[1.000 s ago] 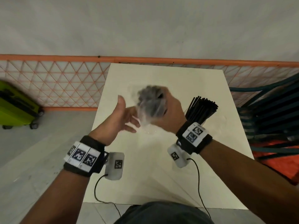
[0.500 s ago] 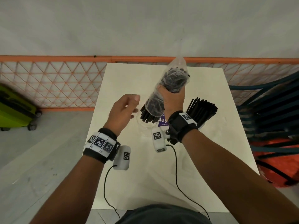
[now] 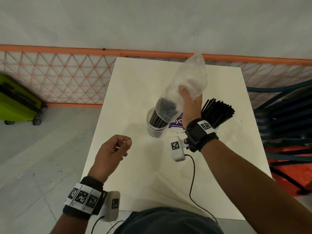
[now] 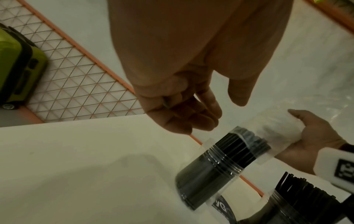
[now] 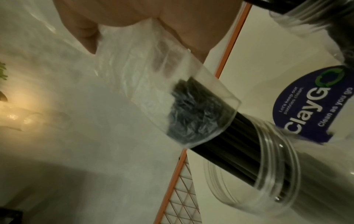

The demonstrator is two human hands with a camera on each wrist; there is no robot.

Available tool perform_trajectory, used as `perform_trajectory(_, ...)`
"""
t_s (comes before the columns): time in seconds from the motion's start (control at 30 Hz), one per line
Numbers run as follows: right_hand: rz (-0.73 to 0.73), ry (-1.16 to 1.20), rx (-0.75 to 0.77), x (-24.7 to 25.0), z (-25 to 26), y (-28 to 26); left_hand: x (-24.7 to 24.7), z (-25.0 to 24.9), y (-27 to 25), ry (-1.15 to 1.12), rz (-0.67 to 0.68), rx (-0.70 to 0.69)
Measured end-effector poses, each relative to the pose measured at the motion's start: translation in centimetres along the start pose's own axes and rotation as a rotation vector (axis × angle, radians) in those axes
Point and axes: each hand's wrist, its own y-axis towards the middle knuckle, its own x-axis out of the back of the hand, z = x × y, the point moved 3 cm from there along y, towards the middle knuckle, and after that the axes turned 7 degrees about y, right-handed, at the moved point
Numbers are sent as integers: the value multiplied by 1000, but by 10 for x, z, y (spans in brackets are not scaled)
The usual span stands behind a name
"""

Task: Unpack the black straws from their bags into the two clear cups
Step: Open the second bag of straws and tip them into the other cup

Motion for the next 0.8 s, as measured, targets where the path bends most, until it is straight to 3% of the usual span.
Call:
perform_trajectory(0.23,-122,118,93,22,49,-13,-11,10,-8,16,33,10)
perform_trajectory(0.4,-256,60,78,101,67,-41,-17,13,-9,49,55,-11)
perform_trajectory(0.57,-485,-160,-166,195,48,-72,-28,18,-11,103,93,-3)
perform_trajectory(0.67,-473,-312,-375,223,23,-89,-38,16,-10,136,126,-27)
perform_trajectory(0.8,-384,-747,-556,252,-15,-95,-54,8,-7,188,170,-79)
